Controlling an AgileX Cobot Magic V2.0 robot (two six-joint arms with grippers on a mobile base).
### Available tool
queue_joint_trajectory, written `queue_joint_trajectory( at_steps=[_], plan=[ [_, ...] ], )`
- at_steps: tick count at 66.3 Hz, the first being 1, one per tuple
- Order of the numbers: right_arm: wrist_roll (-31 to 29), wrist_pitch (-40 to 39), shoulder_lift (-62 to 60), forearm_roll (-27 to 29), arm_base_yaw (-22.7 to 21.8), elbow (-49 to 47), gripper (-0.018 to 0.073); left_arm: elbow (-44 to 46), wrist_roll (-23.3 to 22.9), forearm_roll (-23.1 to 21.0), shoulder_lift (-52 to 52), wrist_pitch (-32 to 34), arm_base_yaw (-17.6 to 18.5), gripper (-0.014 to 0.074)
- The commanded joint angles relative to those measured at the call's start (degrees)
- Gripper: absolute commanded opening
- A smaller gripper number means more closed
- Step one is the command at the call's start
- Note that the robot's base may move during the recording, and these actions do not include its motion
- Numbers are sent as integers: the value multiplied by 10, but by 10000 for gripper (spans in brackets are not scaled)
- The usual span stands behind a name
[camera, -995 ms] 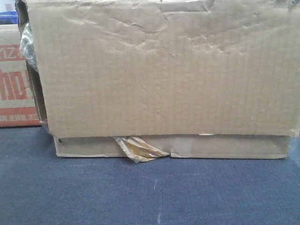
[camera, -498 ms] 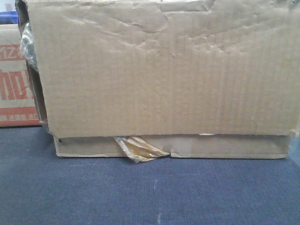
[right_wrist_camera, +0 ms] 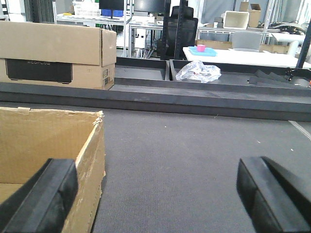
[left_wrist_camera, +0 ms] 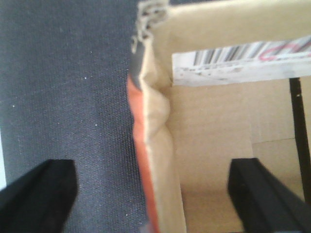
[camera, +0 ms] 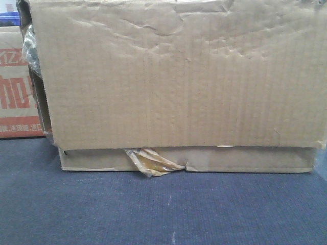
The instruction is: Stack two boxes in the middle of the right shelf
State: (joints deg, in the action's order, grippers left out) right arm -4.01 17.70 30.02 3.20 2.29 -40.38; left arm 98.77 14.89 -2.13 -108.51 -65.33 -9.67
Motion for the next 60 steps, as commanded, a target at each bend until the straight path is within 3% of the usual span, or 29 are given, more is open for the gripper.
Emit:
queue_joint_trajectory(
  at_steps=[1, 14, 35, 60],
  plan=[
    [-1, -16, 2, -5, 1, -4, 558, 6, 1, -3, 1, 0, 0, 378],
    [-1, -16, 2, -5, 1, -4, 558, 6, 1, 1, 1, 0, 0, -111],
    [-1, -16, 2, -5, 1, -4, 558, 13, -7, 17, 39, -13, -4, -111],
    [-1, -16, 2, -5, 1, -4, 558, 102, -68, 30, 175, -13, -28, -111]
  ],
)
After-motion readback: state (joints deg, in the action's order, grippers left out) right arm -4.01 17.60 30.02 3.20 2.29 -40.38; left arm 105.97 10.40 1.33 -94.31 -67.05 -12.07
